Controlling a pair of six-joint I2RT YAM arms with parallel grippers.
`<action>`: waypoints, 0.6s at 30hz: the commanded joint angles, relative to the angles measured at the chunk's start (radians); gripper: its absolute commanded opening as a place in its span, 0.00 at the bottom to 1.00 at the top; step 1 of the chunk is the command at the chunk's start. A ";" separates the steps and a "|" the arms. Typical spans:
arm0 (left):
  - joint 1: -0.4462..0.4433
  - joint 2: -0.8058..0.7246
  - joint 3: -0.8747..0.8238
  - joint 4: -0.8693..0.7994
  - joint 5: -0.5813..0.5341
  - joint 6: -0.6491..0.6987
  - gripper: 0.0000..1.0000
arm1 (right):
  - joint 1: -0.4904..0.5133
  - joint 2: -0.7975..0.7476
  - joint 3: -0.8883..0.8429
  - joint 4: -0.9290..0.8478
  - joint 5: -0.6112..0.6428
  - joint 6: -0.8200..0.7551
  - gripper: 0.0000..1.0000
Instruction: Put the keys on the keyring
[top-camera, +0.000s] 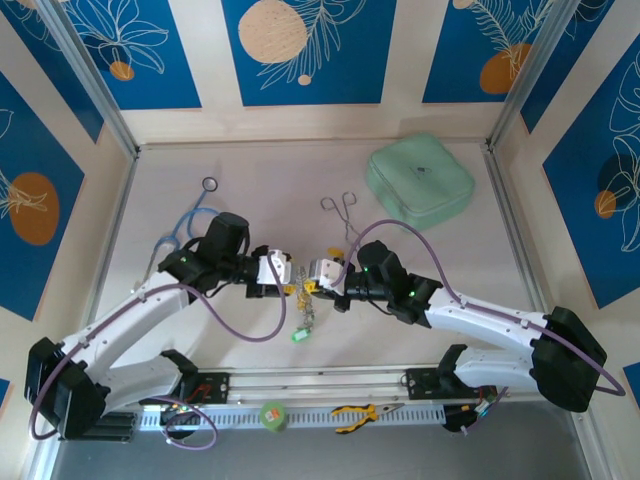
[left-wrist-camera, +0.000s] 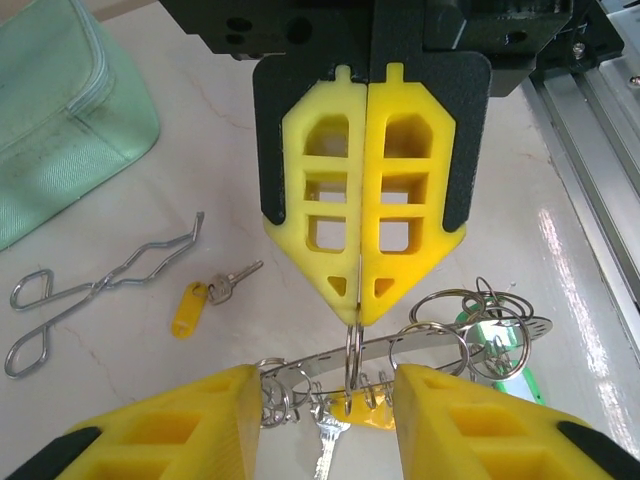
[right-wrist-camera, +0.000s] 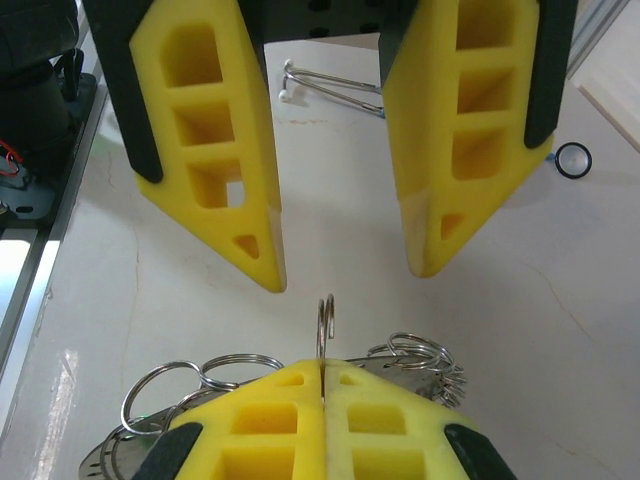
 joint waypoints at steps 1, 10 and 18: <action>-0.017 0.013 -0.020 0.047 0.019 -0.003 0.38 | 0.005 -0.014 0.041 0.014 -0.021 -0.011 0.00; -0.051 0.084 -0.045 0.138 0.024 -0.039 0.04 | 0.007 0.007 0.021 0.054 -0.020 0.010 0.00; -0.053 0.020 -0.121 0.214 0.000 -0.034 0.00 | -0.032 -0.025 0.000 -0.006 -0.064 0.017 0.21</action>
